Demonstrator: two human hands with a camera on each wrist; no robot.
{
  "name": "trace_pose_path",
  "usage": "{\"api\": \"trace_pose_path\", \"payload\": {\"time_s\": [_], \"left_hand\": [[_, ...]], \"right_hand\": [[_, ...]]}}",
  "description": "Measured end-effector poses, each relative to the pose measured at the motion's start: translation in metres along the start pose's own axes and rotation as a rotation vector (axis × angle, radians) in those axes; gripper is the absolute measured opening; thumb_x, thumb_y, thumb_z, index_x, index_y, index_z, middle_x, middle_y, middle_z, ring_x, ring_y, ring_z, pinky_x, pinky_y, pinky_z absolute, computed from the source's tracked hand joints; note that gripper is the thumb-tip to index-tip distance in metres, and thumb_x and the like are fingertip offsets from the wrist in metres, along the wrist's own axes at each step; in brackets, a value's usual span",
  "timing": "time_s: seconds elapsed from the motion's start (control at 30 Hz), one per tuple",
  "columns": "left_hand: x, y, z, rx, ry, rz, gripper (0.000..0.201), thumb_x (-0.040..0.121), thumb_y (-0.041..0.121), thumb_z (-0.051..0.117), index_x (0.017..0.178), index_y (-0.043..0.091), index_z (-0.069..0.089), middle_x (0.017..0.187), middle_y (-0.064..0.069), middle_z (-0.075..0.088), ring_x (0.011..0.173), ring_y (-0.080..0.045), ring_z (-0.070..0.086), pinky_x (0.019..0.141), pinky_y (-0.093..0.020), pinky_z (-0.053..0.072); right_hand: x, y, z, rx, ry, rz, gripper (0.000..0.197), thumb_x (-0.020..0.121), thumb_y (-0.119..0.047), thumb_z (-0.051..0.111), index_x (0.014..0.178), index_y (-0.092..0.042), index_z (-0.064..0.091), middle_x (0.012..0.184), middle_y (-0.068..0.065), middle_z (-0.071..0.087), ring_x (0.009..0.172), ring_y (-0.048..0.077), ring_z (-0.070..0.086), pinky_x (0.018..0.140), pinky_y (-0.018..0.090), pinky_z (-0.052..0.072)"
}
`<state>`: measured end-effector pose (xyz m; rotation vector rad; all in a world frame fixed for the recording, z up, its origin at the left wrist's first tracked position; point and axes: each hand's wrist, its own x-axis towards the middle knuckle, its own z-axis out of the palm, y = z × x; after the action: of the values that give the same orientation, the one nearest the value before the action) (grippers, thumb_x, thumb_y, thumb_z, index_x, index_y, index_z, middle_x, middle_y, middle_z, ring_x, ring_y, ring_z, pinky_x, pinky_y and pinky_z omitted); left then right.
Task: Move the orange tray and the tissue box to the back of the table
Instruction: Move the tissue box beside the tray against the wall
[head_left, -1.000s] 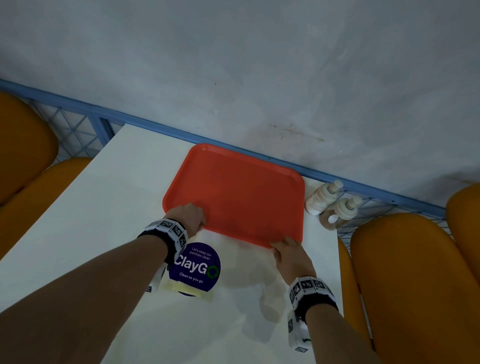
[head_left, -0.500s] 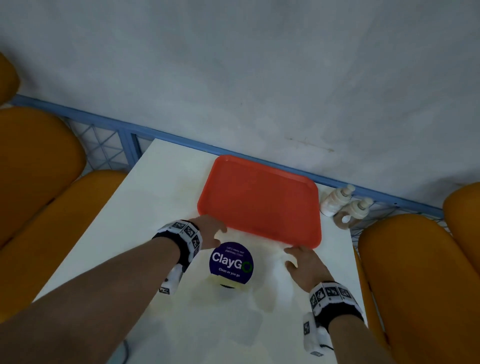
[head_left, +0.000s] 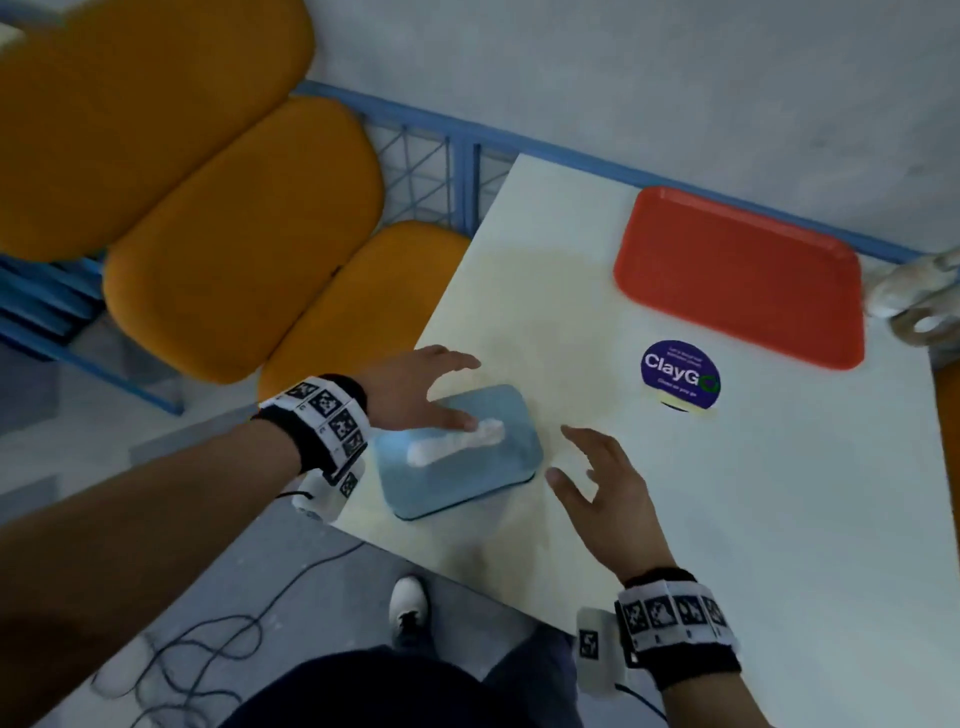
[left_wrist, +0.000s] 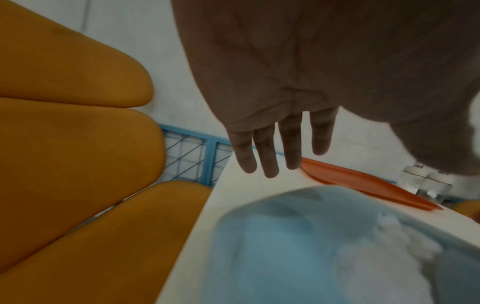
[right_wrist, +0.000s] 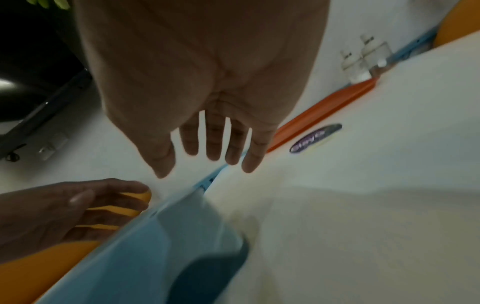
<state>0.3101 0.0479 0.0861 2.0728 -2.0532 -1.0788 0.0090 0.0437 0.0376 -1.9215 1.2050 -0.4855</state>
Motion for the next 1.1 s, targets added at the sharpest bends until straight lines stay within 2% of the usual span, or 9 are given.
{"api": "trace_pose_path", "payload": {"time_s": [0.1,0.2,0.3,0.37,0.53,0.8,0.87,0.97,1.1], "left_hand": [[-0.039,-0.032,0.017,-0.062,-0.075,-0.032,0.127,0.054,0.081,0.073,0.153,0.039,0.005,0.161,0.004,0.021,0.142,-0.023,0.033,0.112,-0.049,0.037],[-0.055,-0.047,0.041,-0.055,-0.126,0.005,0.143,0.051,0.064,0.088,0.154,0.033,-0.006,0.162,0.000,0.016,0.144,-0.023,0.027,0.115,-0.045,0.035],[-0.055,-0.052,0.065,-0.072,-0.051,0.049,0.141,0.056,0.043,0.093,0.155,0.026,-0.007,0.155,-0.005,0.021,0.139,-0.028,0.030,0.113,-0.045,0.036],[-0.053,-0.053,0.076,-0.110,0.011,0.066,0.140,0.056,0.044,0.092,0.155,0.026,-0.006,0.151,-0.006,0.024,0.135,-0.030,0.032,0.111,-0.049,0.038],[-0.036,-0.053,0.078,-0.149,0.092,0.068,0.141,0.053,0.052,0.089,0.153,0.031,-0.008,0.149,-0.004,0.026,0.132,-0.028,0.035,0.108,-0.052,0.042],[0.042,-0.044,0.014,0.016,0.216,0.008,0.137,0.049,0.063,0.087,0.149,0.035,-0.004,0.148,-0.003,0.037,0.128,-0.028,0.043,0.104,-0.051,0.045],[0.068,-0.041,-0.006,0.049,0.237,-0.013,0.138,0.049,0.063,0.086,0.148,0.036,-0.005,0.147,-0.001,0.039,0.128,-0.028,0.044,0.105,-0.052,0.045],[0.114,-0.037,-0.033,0.009,0.231,-0.039,0.140,0.051,0.060,0.088,0.147,0.040,-0.011,0.149,-0.001,0.037,0.131,-0.029,0.042,0.107,-0.054,0.044],[0.185,-0.034,-0.068,-0.096,0.198,-0.078,0.137,0.052,0.050,0.093,0.149,0.040,-0.004,0.151,-0.007,0.031,0.133,-0.033,0.039,0.108,-0.056,0.042]], "right_hand": [[-0.012,-0.012,0.039,0.150,-0.049,0.188,0.097,0.070,-0.065,0.072,0.147,-0.042,0.018,0.154,-0.015,0.026,0.140,0.008,0.030,0.112,0.044,0.037],[-0.014,-0.018,0.065,0.207,-0.089,0.274,0.123,0.054,-0.070,0.081,0.146,-0.047,0.002,0.157,-0.015,0.020,0.142,0.008,0.025,0.113,0.046,0.034],[-0.008,-0.023,0.075,0.319,-0.048,0.295,0.121,0.046,-0.056,0.092,0.136,-0.059,0.010,0.145,-0.015,0.036,0.132,0.004,0.038,0.108,0.040,0.040],[-0.001,-0.024,0.074,0.333,-0.008,0.284,0.115,0.043,-0.050,0.095,0.128,-0.061,0.018,0.135,-0.020,0.041,0.124,0.000,0.042,0.103,0.036,0.042],[0.028,-0.027,0.055,0.237,-0.053,0.268,0.115,0.042,-0.054,0.094,0.128,-0.055,0.019,0.133,-0.014,0.044,0.121,0.012,0.047,0.104,0.042,0.046],[0.131,-0.033,0.009,0.161,-0.071,0.223,0.120,0.043,-0.060,0.091,0.137,-0.046,0.018,0.133,-0.016,0.045,0.123,0.011,0.047,0.103,0.043,0.046],[0.165,-0.032,-0.005,0.160,-0.083,0.196,0.117,0.043,-0.060,0.091,0.134,-0.049,0.019,0.127,-0.024,0.045,0.122,0.010,0.047,0.102,0.043,0.047],[0.220,-0.027,-0.025,0.163,-0.106,0.161,0.113,0.044,-0.058,0.091,0.132,-0.054,0.019,0.119,-0.039,0.039,0.119,0.007,0.048,0.102,0.042,0.047],[0.297,-0.009,-0.051,0.195,-0.128,0.140,0.112,0.045,-0.050,0.094,0.130,-0.053,0.021,0.120,-0.039,0.041,0.118,0.006,0.049,0.102,0.045,0.047]]}}
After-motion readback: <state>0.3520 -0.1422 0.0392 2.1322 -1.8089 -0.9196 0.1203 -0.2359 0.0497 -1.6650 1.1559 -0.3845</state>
